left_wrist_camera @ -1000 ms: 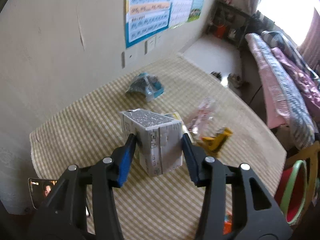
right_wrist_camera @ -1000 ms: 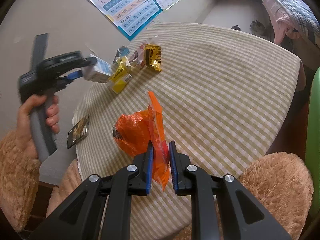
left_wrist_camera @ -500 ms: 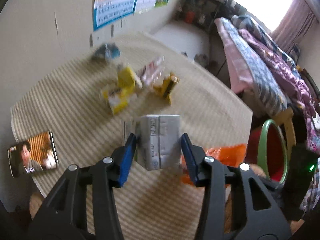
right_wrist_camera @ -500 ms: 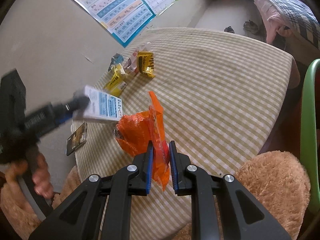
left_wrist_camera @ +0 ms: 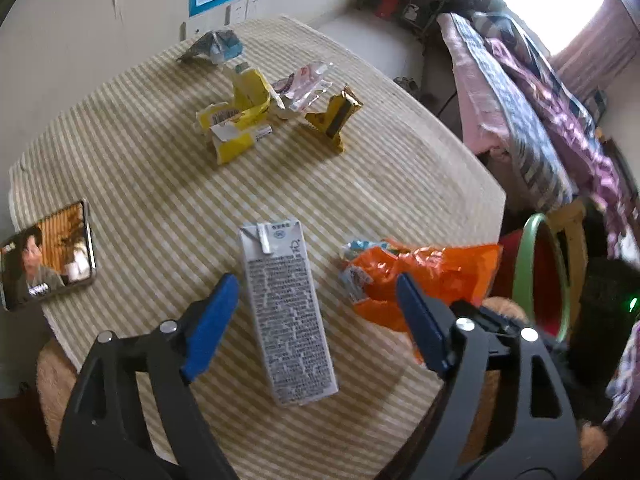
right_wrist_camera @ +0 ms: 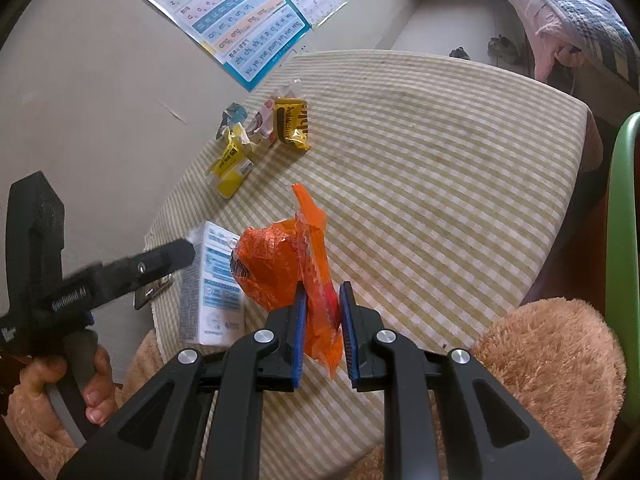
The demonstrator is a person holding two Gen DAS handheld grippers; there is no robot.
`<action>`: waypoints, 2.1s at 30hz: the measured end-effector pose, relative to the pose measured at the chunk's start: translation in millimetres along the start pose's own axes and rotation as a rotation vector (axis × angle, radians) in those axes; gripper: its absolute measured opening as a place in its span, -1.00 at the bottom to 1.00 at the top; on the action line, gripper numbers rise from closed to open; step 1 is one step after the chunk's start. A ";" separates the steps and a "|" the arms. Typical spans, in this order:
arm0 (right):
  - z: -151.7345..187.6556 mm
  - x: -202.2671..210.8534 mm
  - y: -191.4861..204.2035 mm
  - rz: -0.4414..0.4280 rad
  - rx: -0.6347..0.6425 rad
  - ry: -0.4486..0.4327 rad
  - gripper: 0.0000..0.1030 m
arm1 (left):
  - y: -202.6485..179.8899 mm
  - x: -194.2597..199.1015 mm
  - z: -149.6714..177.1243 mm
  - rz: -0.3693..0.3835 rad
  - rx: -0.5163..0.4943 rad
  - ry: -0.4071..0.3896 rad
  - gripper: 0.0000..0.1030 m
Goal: Collect trash
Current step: 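Grasp the white milk carton with the left tool while the right tool holds the orange bag, then carry the white carton and orange bag toward the red bucket with both tools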
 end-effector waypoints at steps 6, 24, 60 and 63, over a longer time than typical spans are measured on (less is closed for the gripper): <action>-0.4 0.8 -3.2 -0.008 -0.014 -0.005 -0.66 | 5.7 -27.4 8.7 -0.067 -0.016 0.077 0.52; -11.8 55.1 6.1 0.160 0.065 -0.198 -0.72 | -46.0 24.8 -6.5 -0.016 -0.144 -0.123 -0.30; -4.7 75.5 -22.5 0.241 -0.020 -0.189 -0.37 | -102.4 29.9 -5.1 0.062 -0.229 -0.126 -0.30; -9.4 98.3 -32.3 0.259 -0.061 -0.257 -0.37 | -112.1 29.5 -6.5 0.073 -0.247 -0.124 -0.30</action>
Point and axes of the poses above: each gripper's, at about its wrist camera, not at the fingertips, and x roughly against the way its jaws point, y to its left, z to its underside, the point moved 3 cm from there along -x, roughly the way its jaws point, and after that the axes turned 9 degrees about -z, right-handed, at the moved point
